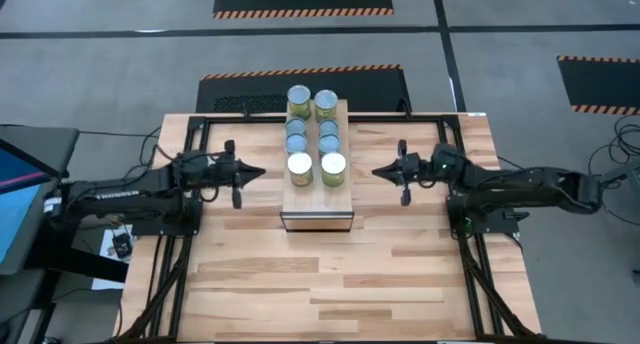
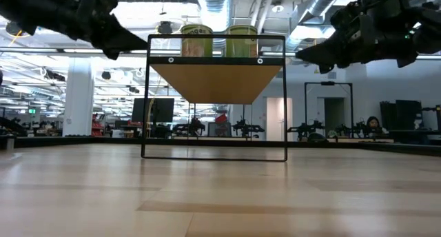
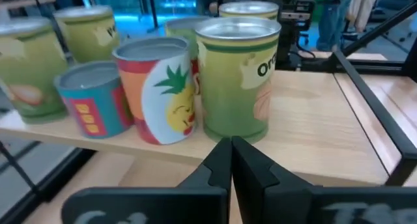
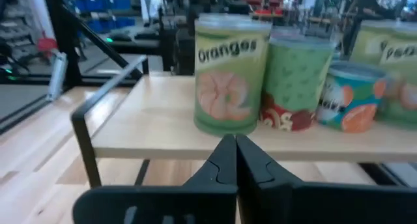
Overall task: Pick and place cans onto a shelf
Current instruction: Return to Home Position
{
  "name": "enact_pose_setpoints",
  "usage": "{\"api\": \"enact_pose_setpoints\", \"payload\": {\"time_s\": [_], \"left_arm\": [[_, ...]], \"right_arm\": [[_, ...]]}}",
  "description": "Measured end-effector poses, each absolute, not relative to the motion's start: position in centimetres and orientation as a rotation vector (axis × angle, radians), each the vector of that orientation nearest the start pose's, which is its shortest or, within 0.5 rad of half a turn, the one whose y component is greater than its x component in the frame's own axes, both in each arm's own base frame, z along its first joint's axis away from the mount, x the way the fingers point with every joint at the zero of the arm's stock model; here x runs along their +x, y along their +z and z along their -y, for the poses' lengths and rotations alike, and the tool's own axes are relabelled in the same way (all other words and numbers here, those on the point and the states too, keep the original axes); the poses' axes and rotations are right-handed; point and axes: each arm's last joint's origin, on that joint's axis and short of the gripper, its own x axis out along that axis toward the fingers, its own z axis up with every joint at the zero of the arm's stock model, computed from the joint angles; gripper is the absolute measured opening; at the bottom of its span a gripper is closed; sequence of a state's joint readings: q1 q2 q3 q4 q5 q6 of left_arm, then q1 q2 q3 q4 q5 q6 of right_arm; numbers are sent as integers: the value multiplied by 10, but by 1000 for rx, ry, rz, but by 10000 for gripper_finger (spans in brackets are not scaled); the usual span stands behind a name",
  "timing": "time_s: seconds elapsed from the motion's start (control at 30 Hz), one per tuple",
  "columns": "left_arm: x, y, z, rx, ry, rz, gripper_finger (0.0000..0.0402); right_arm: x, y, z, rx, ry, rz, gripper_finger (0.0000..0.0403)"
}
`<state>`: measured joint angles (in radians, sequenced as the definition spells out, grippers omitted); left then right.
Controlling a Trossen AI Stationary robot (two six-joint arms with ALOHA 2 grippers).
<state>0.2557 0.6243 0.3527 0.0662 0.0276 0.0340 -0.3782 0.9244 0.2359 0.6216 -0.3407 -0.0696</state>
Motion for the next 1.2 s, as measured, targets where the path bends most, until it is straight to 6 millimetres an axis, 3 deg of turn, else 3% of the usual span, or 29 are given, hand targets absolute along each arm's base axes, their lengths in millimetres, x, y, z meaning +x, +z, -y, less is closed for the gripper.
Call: {"api": "enact_pose_setpoints", "payload": {"time_s": [0.23, 0.57, 0.8, 1.03, 1.2], "left_arm": [[124, 216, -41, 47, 253, -138, 0], [103, 195, -42, 86, 308, -41, 0], [93, 182, -38, 85, 310, 15, 0], [87, 180, -35, 86, 311, 1, 0], [86, 180, -35, 88, 310, -3, 0]], "right_arm": [[155, 208, 71, -56, 11, -39, 4], [143, 211, 76, -118, -151, -62, 4], [145, 197, 66, -186, -168, -69, 3], [118, 175, 57, -162, -267, 59, 3], [106, 176, 54, -141, -351, 57, 4]]}}
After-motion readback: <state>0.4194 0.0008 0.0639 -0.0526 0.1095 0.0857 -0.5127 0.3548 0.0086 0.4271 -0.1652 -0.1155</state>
